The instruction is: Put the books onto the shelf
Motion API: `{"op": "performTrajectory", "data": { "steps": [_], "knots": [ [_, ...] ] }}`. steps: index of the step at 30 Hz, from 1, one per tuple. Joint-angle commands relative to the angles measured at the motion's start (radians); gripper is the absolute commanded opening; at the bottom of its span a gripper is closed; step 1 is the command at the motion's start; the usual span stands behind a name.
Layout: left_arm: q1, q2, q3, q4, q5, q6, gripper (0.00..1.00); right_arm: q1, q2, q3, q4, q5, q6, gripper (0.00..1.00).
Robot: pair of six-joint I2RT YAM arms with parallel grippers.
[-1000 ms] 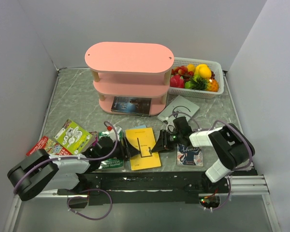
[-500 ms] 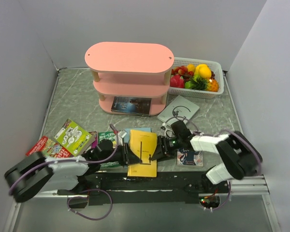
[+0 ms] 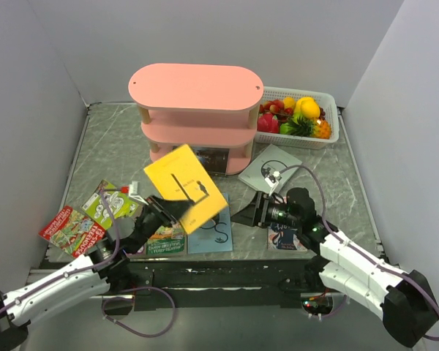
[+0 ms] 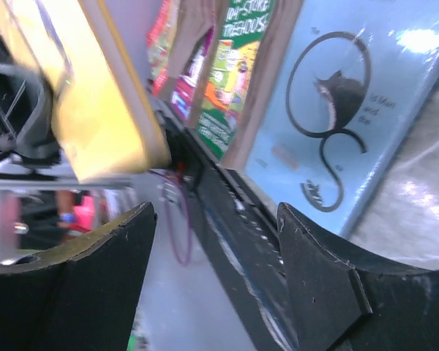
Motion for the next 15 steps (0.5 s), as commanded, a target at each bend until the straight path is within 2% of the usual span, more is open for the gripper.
{"op": "performTrajectory", "data": {
  "steps": [1,5,9,15],
  "knots": [
    [-0.001,-0.023,0.068,0.04,-0.341,-0.058,0.01,0.009,-0.027,-0.076,0.291,0.001,0.208,0.74],
    [-0.001,0.019,0.062,0.137,-0.398,-0.078,0.01,0.016,0.023,-0.092,0.547,-0.008,0.314,0.75],
    [-0.004,0.104,0.085,0.178,-0.395,-0.085,0.01,0.029,0.121,-0.054,0.696,-0.014,0.381,0.75],
    [-0.014,0.161,0.102,0.251,-0.395,-0.07,0.01,0.071,0.298,0.04,0.744,-0.006,0.406,0.75]
  ]
}}
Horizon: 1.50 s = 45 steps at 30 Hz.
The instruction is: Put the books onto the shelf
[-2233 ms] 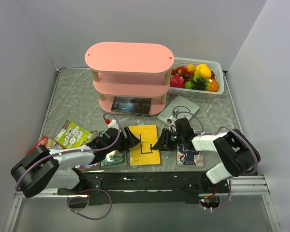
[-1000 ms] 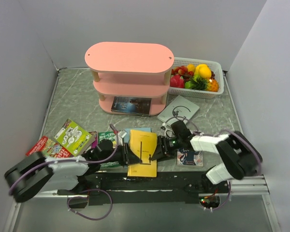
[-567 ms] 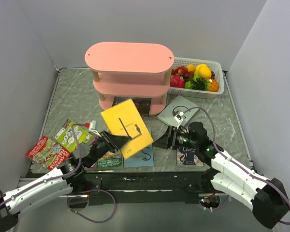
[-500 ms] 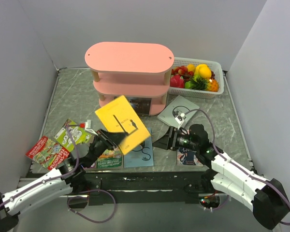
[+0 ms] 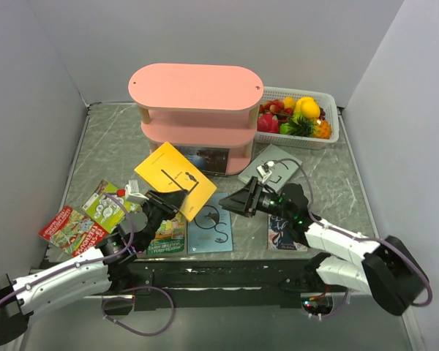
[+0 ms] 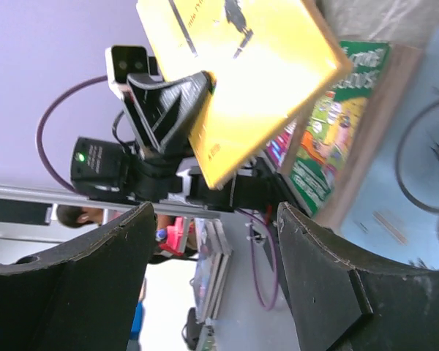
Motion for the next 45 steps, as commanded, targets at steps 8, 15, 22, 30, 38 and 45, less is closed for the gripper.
{"op": "performTrajectory", "data": {
  "steps": [8,15,22,30,38,45],
  "knots": [
    [-0.012,0.018,0.095,0.229,-0.032,0.036,0.01,0.08,0.259,0.18,0.214,-0.03,0.086,0.73],
    [-0.014,0.044,0.098,0.226,0.002,0.045,0.01,0.097,0.365,0.27,0.248,-0.047,0.094,0.56],
    [-0.014,0.041,0.109,0.147,0.038,0.085,0.01,0.092,0.454,0.301,0.358,-0.084,0.123,0.43],
    [-0.014,0.017,0.031,0.178,0.086,0.036,0.01,0.089,0.609,0.299,0.699,-0.05,0.279,0.36],
    [-0.014,-0.012,0.066,0.022,0.06,0.017,0.1,0.046,0.593,0.275,0.794,-0.067,0.295,0.0],
    [-0.014,-0.006,0.198,-0.478,-0.107,-0.051,0.83,-0.078,0.406,0.18,0.611,-0.197,0.229,0.0]
  ]
}}
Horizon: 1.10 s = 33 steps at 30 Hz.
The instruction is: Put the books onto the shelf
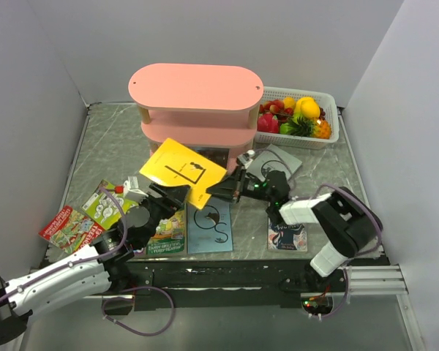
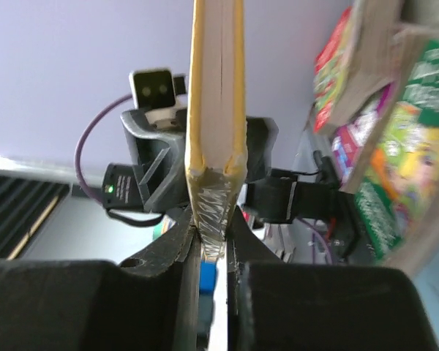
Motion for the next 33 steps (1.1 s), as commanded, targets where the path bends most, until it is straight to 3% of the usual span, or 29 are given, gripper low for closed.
{"op": "performTrajectory", "data": {
  "steps": [1,2,6,8,10,14,19,33],
  "knots": [
    [-0.006,-0.004,0.115,-0.422,-0.105,-0.076,0.88,-0.101,-0.178,-0.047,0.032,-0.067,-0.089,0.0],
    [-0.006,-0.009,0.136,-0.464,-0.152,-0.086,0.93,-0.132,-0.232,-0.053,-0.015,-0.081,-0.112,0.0],
    [-0.004,-0.056,0.16,-0.615,-0.242,-0.129,0.96,-0.181,-0.364,-0.021,-0.32,-0.128,-0.304,0.0],
    [-0.004,-0.093,0.167,-0.699,-0.275,-0.175,0.95,-0.186,-0.414,0.023,-0.61,-0.119,-0.405,0.0],
    [-0.006,-0.128,0.184,-0.765,-0.324,-0.24,0.95,-0.184,-0.425,0.106,-0.881,-0.11,-0.568,0.0],
    [-0.006,-0.173,0.212,-0.854,-0.37,-0.265,0.94,-0.187,-0.398,0.191,-1.132,-0.101,-0.724,0.0],
    [-0.004,-0.213,0.219,-0.845,-0.412,-0.23,0.94,-0.192,-0.353,0.195,-1.117,-0.093,-0.734,0.0],
    [-0.006,-0.194,0.203,-0.827,-0.394,-0.242,0.93,-0.197,-0.136,0.271,-0.809,-0.167,-0.556,0.0]
  ]
}}
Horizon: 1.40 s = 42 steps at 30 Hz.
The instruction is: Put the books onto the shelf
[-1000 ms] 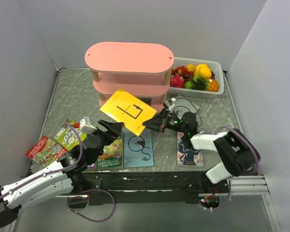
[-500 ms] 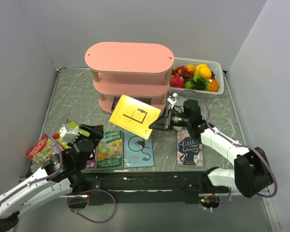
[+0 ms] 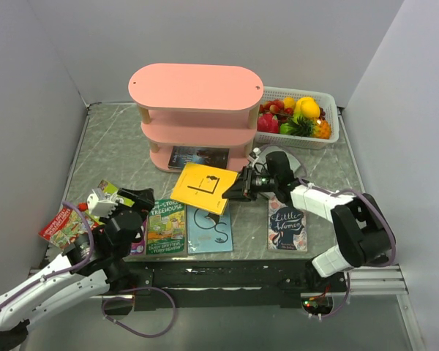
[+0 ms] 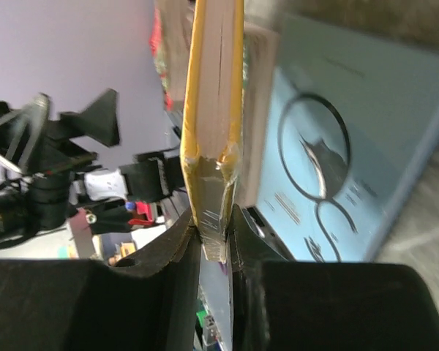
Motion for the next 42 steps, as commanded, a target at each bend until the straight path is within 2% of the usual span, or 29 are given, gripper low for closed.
{"op": "performTrajectory", "data": {
  "steps": [1,10,21,24,32,34,35,37,38,42],
  "knots": [
    [-0.002,-0.006,0.014,0.004,-0.018,-0.001,0.93,-0.008,0.016,0.108,0.228,-0.068,0.053,0.0],
    [-0.001,-0.018,-0.011,0.035,-0.024,0.013,0.94,-0.047,0.16,0.159,0.29,-0.057,0.112,0.0],
    [-0.001,0.092,-0.012,0.118,0.022,0.03,0.93,-0.08,0.308,0.185,0.547,0.0,0.321,0.0],
    [-0.001,0.106,-0.014,0.132,0.03,0.034,0.93,-0.083,0.329,0.211,0.549,0.001,0.339,0.0],
    [-0.001,0.114,-0.032,0.178,0.039,0.059,0.94,-0.105,0.378,0.277,0.423,-0.004,0.278,0.0],
    [-0.001,0.123,-0.034,0.185,0.045,0.061,0.94,-0.114,0.385,0.282,0.394,-0.005,0.246,0.07],
    [-0.001,0.13,-0.035,0.188,0.047,0.062,0.94,-0.117,0.386,0.283,0.367,-0.004,0.237,0.19],
    [-0.002,0.138,-0.035,0.199,0.054,0.064,0.94,-0.126,0.385,0.277,0.345,-0.004,0.214,0.31],
    [-0.001,0.144,-0.037,0.201,0.056,0.068,0.94,-0.126,0.383,0.274,0.325,-0.002,0.205,0.41],
    [-0.001,0.158,-0.037,0.218,0.062,0.08,0.95,-0.131,0.368,0.283,0.203,0.015,0.134,0.57]
  ]
}}
